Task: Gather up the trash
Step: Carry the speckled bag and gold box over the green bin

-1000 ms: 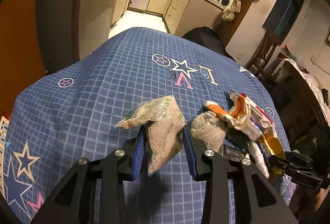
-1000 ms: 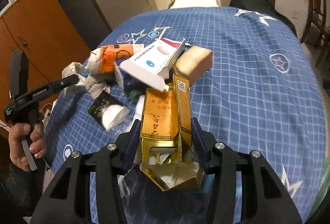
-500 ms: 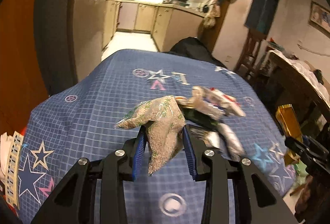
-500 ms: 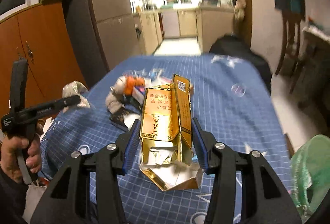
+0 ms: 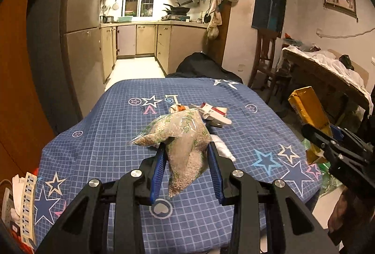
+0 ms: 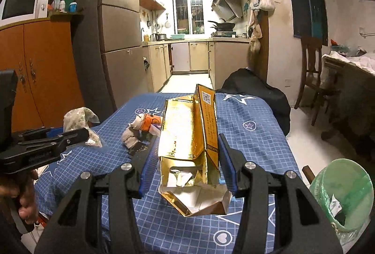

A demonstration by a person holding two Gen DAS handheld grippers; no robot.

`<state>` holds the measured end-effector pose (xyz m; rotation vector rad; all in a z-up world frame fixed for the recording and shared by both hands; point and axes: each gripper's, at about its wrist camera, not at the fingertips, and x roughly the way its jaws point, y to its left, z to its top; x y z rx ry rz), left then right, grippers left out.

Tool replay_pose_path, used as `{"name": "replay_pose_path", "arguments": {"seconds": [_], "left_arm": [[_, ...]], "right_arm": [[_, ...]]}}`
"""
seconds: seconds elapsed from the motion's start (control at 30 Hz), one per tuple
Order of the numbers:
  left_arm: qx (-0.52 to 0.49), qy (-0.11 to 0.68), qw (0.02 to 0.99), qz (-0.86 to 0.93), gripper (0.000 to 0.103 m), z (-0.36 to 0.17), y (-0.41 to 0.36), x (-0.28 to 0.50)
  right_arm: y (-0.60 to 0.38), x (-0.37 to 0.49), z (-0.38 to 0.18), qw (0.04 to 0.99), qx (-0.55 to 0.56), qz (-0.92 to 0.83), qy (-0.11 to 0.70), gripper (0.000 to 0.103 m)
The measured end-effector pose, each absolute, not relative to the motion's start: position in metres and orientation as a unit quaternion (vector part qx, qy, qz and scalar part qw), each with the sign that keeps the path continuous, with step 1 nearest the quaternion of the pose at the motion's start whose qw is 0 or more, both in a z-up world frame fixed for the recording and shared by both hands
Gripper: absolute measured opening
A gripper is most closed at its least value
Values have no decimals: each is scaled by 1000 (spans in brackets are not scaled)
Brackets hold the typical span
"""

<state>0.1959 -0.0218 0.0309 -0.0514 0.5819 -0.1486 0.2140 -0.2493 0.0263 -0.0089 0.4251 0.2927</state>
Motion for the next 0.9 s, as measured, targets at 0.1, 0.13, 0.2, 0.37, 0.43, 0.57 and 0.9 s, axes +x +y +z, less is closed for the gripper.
{"name": "replay_pose_path", "arguments": {"seconds": [0.1, 0.13, 0.2, 0.37, 0.43, 0.57, 0.9], "left_arm": [[-26, 281, 956, -78, 37, 36, -28, 190], [-25, 280, 956, -79, 37, 37, -31, 189], [-23, 279, 957, -82, 37, 38, -32, 189], [-22, 271, 958, -92, 37, 46, -46, 189], [-22, 269, 958, -97, 37, 49, -52, 190], [-17, 261, 958, -113, 37, 59, -72, 191], [2, 245, 951, -187, 37, 82, -154, 203]], "right_arm": [[-251, 211, 29, 968, -5, 142, 207, 47], [-251, 209, 31, 968, -6, 141, 206, 47], [-255, 204, 33, 970, -6, 137, 203, 47], [-264, 195, 39, 972, -5, 124, 199, 48], [-271, 193, 42, 973, -3, 121, 197, 48], [-289, 190, 49, 976, -4, 106, 192, 48], [-356, 183, 60, 980, 2, 49, 193, 48]]}}
